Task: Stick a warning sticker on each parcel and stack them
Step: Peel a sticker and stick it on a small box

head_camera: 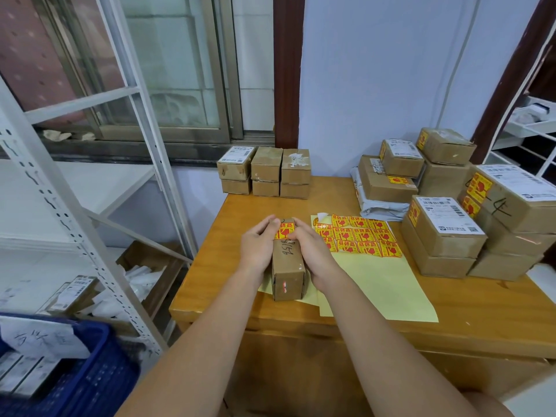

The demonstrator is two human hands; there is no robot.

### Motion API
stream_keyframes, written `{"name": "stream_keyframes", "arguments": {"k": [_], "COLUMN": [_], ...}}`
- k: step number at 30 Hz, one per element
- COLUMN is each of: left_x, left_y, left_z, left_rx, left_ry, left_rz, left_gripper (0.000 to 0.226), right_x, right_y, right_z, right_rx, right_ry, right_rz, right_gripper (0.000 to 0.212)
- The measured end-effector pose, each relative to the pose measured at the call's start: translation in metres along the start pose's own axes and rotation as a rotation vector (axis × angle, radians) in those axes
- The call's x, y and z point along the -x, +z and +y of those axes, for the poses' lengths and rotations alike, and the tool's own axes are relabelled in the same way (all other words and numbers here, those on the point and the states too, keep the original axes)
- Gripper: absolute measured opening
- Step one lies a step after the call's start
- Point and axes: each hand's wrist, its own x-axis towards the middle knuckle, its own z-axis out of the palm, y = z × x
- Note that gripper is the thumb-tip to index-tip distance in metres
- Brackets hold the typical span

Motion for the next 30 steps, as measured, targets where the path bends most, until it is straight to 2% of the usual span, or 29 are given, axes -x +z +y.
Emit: {"name": "stream_keyframes", "arguments": {"k": [3,6,11,13,20,30], "left_x": [0.000,0.001,0.002,0.002,0.003,0.003], "left_y": [0.000,0.000,0.001,0.001,0.000,0.000], "left_z": [0.000,0.000,0.001,0.001,0.001,0.002], "left_rx": [0.006,0.007,0.014,0.016,0.020,-0.037], "left_ry": [-0.002,0.005,0.018,0.023,0.030,0.012], "left_rz": [-0.005,-0.002,0.004,-0.001,-0.007,-0.033], "left_gripper": [0.018,0.014,0.014,0.018,0.024,0.034], "right_x": [0.000,-0.002,-0.013,-0.019,-0.024,-0.021], "right_y": [0.001,-0.001,0.000,0.005,0.010,0.010], "right_z": [0.001,-0.002,-0.016,-0.015,-0.010,-0.009], "right_rx": [0.012,-0.009,0.042,0.076,0.189,0.234], "right_ry": [0.006,0.026,0.066,0.065,-0.105,-0.159], "right_rz": [0.002,-0.006,0.004,0.064,0.166,0.181], "right_gripper": [0.051,0.038,0.053,0.050,0.023,0.020]}}
